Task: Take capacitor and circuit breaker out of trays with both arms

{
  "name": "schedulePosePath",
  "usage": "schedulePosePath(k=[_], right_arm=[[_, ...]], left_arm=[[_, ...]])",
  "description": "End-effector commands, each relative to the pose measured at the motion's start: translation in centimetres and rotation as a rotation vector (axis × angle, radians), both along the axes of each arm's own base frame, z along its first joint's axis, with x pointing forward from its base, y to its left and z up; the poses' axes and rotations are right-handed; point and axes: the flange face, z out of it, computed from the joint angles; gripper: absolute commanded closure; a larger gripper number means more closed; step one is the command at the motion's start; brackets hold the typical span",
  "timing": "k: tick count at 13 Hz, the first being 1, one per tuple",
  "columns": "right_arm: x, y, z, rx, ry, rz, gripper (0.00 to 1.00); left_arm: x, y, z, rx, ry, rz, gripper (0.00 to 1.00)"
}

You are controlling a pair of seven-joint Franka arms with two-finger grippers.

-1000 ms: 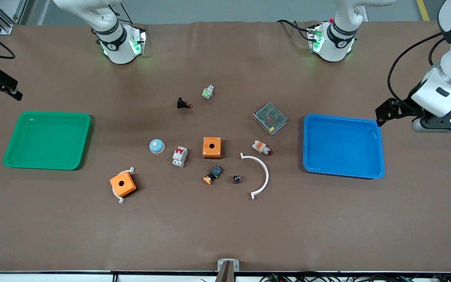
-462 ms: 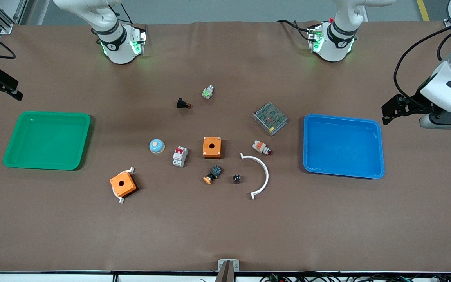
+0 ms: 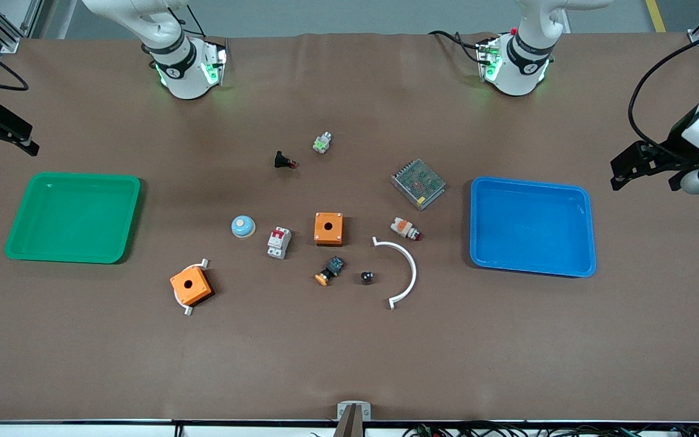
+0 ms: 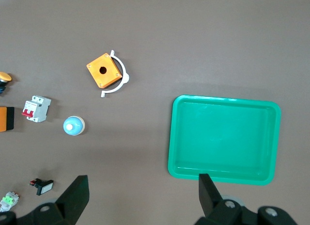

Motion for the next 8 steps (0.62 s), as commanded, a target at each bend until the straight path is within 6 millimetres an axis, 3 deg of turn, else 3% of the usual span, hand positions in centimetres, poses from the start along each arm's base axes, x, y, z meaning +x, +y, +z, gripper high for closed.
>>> schedulePosePath(k=[1, 8], right_arm=[[-0.1, -0.3, 0.1, -0.018, 0.009, -0.008, 0.00], [-0.2, -0.4, -1.2, -0.016, 0.068, -0.008, 0.00]], left_arm=[[0.2, 0.0, 0.5, -0.004, 0.011, 0.004, 0.00], [0.1, 0.0, 0.4, -0.005, 0.025, -0.005, 0.00]])
